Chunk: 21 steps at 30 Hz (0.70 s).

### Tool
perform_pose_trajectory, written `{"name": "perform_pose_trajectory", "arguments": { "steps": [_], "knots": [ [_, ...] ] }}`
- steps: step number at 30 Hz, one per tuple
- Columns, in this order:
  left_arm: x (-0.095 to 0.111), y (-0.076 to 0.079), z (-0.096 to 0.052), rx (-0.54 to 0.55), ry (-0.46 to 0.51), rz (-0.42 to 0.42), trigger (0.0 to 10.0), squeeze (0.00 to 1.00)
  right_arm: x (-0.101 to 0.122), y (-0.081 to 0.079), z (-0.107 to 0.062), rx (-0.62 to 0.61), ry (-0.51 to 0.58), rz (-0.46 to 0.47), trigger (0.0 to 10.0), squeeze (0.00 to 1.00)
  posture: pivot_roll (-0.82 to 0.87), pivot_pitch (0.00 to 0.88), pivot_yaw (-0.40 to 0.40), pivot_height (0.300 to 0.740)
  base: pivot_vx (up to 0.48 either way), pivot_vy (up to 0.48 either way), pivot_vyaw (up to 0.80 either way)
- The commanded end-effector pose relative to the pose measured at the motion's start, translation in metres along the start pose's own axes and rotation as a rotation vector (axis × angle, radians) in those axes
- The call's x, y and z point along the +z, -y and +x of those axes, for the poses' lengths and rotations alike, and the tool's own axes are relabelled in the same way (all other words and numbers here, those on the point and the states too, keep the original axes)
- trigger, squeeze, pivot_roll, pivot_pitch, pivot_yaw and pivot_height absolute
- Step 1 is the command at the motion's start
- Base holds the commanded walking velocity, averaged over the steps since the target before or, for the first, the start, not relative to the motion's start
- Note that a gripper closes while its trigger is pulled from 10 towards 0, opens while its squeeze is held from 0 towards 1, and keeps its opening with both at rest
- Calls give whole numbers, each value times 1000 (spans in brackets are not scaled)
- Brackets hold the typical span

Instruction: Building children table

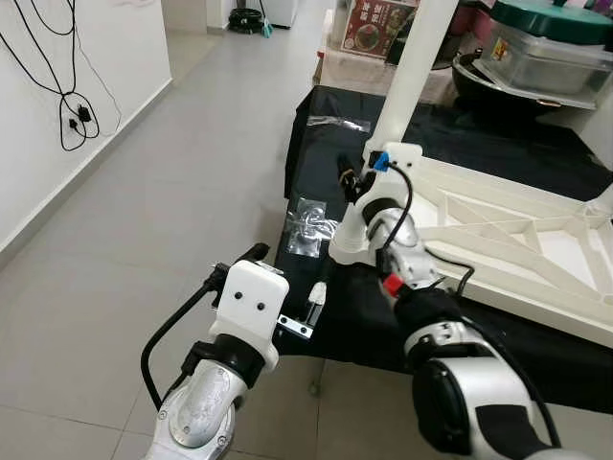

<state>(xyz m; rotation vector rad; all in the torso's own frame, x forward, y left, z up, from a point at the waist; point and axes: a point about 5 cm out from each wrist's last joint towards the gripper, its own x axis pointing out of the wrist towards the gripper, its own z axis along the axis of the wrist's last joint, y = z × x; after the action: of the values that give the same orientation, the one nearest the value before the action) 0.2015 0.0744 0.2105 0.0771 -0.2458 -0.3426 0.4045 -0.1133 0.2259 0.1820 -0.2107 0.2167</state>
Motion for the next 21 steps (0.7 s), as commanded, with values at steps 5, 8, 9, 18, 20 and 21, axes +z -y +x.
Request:
{"name": "perform_pose_trajectory", "arguments": {
  "steps": [5, 8, 9, 18, 20, 21],
  "knots": [
    [-3, -3, -1, 7, -9, 18, 10000, 0, 11, -9, -10, 639, -69, 73, 10000, 0, 140, 85, -129, 740, 0, 0, 0],
    [-3, -2, -2, 6, -9, 18, 10000, 0, 9, -10, -19, 855, -118, 74, 10000, 0, 144, 80, -129, 740, 0, 0, 0],
    [-2, -1, -1, 6, -6, 16, 10000, 0, 4, -13, -29, 1071, -197, 105, 10000, 0, 148, 77, -133, 740, 0, 0, 0],
    [-1, -3, -2, 19, -3, 24, 10000, 0, -6, -35, -25, 1156, -277, 39, 7922, 0, 160, 71, -141, 740, 0, 0, 0],
    [-2, -3, -2, 19, -3, 24, 10000, 0, -4, -38, -16, 1039, -230, 14, 0, 0, 157, 69, -138, 740, 0, 0, 0],
    [-2, -3, -2, 19, -3, 24, 10000, 0, -4, -38, -16, 1039, -230, 14, 0, 0, 157, 69, -138, 740, 0, 0, 0]
  ]
}}
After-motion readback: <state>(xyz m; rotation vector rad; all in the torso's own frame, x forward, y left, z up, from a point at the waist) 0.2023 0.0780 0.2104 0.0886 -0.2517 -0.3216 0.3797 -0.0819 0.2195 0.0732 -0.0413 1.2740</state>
